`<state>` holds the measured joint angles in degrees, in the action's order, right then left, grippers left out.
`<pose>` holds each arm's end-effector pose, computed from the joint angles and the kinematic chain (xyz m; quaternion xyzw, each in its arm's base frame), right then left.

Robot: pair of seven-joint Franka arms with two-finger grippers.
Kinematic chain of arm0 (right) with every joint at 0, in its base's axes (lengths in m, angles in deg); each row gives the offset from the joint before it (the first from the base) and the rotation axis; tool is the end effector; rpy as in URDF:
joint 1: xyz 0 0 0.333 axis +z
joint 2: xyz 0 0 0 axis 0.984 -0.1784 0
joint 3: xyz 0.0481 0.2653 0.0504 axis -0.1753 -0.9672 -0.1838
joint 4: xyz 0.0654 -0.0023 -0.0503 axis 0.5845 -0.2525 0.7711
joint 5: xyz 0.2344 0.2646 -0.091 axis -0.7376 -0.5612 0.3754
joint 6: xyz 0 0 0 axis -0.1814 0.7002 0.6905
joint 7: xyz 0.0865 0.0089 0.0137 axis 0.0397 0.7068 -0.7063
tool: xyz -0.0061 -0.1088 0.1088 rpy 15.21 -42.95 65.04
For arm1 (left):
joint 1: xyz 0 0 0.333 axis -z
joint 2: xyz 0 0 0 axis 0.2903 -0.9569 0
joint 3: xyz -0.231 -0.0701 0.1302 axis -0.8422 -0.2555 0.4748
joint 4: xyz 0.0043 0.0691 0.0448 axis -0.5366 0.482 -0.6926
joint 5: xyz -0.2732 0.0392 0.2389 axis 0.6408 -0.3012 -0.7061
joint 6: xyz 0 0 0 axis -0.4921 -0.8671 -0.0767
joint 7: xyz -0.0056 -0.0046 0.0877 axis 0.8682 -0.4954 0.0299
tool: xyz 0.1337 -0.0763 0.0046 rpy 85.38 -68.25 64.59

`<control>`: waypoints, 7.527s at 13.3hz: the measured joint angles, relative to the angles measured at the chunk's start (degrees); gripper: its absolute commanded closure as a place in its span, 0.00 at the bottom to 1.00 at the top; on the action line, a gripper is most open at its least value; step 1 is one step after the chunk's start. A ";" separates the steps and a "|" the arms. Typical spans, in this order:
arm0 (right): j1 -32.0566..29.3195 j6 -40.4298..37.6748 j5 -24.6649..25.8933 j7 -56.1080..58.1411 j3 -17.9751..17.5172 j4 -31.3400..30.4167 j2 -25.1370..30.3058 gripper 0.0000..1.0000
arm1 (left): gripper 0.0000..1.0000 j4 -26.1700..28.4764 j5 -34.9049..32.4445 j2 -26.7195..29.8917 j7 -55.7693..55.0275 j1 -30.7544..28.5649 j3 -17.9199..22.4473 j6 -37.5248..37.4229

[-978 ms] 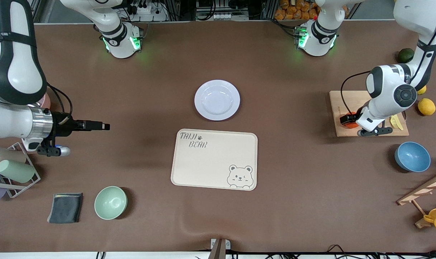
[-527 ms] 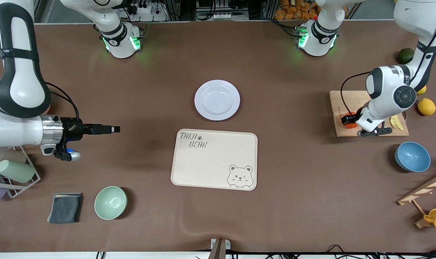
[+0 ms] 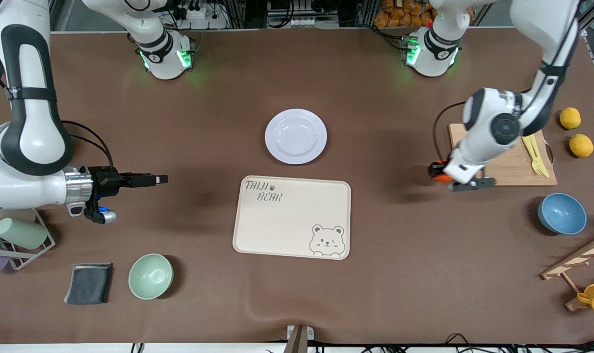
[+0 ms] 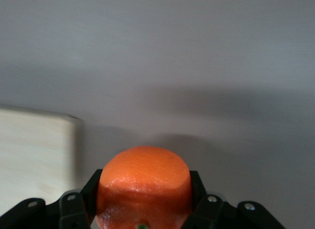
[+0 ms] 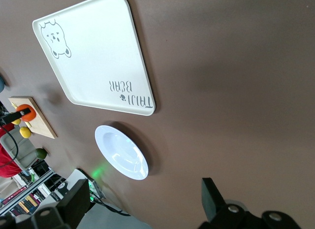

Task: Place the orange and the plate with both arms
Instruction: 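Carry the orange with the left gripper and set it on the plate, then open the left gripper and withdraw while the right gripper nears the plate, then grip the plate rim with the right gripper, then slide the plate with the right gripper onto the bear tray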

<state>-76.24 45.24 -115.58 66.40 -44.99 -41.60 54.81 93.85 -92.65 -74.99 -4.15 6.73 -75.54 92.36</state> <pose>0.5680 0.0702 0.2978 -0.9222 0.0771 0.2001 0.3218 0.4809 -0.1190 0.1890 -0.9952 -0.0920 0.0299 0.0117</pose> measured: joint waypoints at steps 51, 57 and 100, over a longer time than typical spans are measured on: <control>22.08 25.01 -45.00 44.75 -0.80 -29.84 -5.12 0.25 | 0.00 -45.74 -13.30 -8.96 -14.59 -1.60 -7.89 -27.23; 25.75 26.45 -49.25 45.21 -0.81 -30.68 -5.73 0.30 | 0.00 -48.83 -3.02 -7.04 -1.80 -4.82 -7.61 -31.49; 27.40 31.45 -74.57 41.79 -2.16 -28.68 0.10 1.00 | 0.00 -47.17 6.08 10.39 22.57 9.39 20.90 -49.48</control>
<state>-48.84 76.70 -190.15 108.19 -47.14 -70.28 54.92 46.69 -86.57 -64.60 18.41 16.12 -54.64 42.88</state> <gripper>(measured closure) 0.956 0.000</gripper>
